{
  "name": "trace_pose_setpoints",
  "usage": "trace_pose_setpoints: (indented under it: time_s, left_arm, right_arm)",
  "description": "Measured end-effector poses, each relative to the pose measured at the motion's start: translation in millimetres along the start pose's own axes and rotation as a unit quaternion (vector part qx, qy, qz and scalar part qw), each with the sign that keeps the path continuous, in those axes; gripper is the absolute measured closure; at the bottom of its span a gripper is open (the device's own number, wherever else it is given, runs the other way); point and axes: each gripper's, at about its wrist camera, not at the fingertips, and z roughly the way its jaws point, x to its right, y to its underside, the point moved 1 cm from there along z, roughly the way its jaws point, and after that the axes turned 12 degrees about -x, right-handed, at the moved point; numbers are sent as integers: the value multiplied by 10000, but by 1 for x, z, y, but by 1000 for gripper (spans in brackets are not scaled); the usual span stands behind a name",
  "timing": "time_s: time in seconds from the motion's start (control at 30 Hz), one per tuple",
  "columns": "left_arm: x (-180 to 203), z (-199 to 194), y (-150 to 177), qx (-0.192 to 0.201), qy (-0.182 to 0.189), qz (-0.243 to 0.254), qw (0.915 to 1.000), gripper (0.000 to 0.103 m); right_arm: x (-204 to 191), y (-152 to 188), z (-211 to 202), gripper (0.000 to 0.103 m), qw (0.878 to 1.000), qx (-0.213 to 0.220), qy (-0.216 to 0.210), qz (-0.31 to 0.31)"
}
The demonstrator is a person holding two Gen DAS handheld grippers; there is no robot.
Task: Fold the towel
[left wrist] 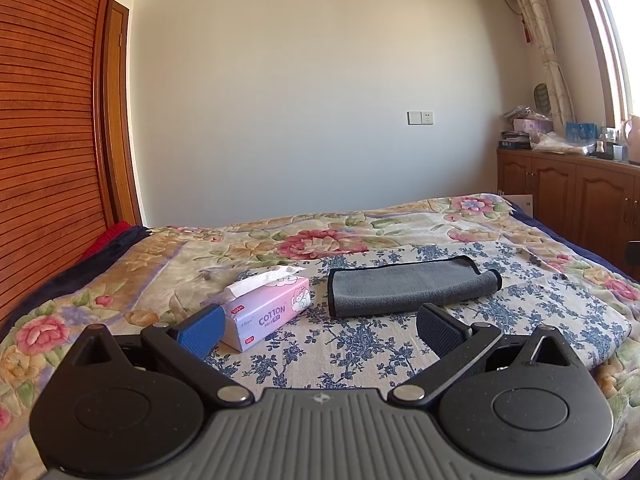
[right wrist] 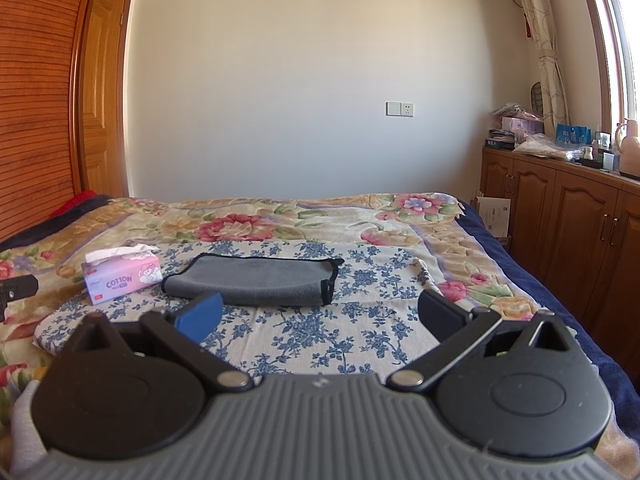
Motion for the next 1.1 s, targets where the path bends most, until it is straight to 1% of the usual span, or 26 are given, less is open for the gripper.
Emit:
trace_pose_setpoints:
  time_s: [1.1]
  left_arm:
    - [1, 0, 2, 5, -10, 47, 10000, 0]
  right_arm:
    - [2, 0, 0, 0, 10000, 7, 1, -2]
